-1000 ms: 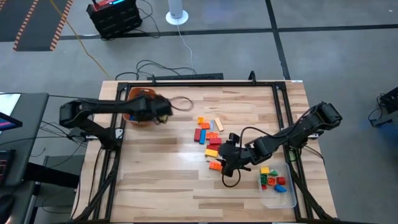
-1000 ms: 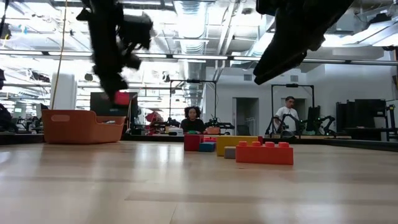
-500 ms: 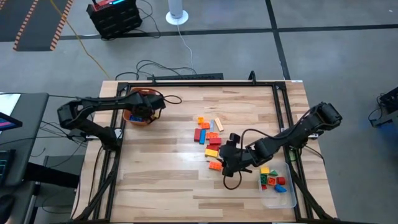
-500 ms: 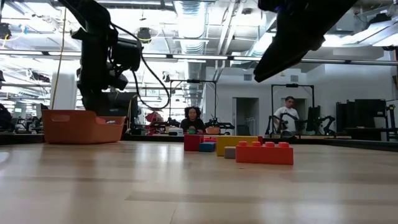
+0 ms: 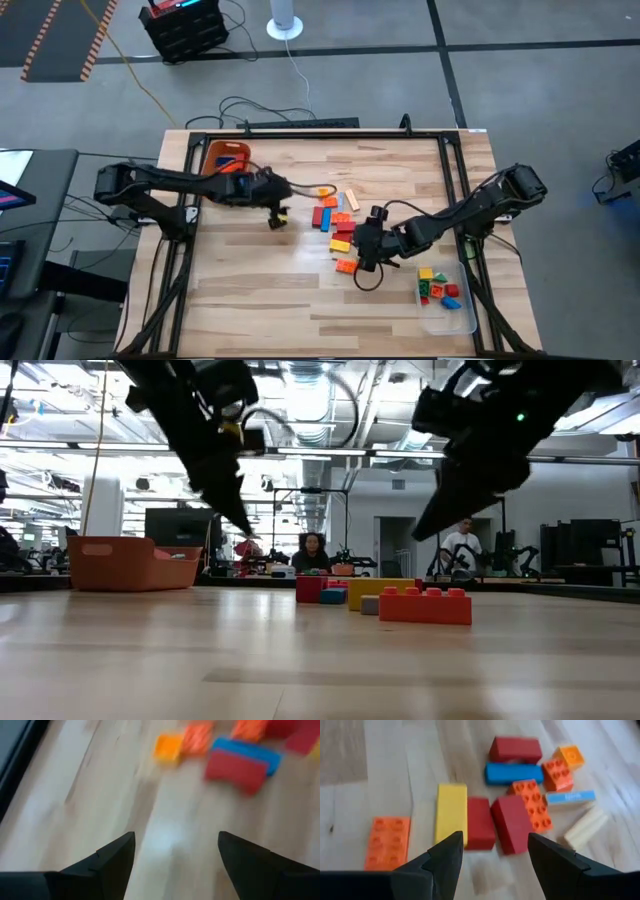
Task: Sort blocks by size
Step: Put the large red wooden block into the orange bin
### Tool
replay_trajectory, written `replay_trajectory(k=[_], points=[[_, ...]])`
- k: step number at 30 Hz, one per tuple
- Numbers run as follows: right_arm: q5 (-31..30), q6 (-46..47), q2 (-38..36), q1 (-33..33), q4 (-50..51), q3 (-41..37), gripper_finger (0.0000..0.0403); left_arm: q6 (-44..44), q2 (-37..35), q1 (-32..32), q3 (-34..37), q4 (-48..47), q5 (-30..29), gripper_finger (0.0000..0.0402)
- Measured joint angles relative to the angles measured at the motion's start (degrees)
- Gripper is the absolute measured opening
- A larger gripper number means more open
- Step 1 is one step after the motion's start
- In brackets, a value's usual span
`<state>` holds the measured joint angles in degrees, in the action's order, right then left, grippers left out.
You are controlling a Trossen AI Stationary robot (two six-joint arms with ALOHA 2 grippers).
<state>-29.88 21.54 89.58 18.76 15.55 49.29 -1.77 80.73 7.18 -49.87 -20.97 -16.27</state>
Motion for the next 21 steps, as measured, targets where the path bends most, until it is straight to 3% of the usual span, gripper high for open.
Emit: replay_trajectory(k=[7,21], points=[[4.4,-10.0,-0.1,-5.4,-11.6,-4.9,0.0255,0.2,0.0,-5.8,0.0,5.9,0.0,0.0277],[11.5,-15.5,7.0,-12.4,-18.6,-5.7,0.0255,-2.1,0.0,-9.8,0.0,5.2,-0.1,0.0277]])
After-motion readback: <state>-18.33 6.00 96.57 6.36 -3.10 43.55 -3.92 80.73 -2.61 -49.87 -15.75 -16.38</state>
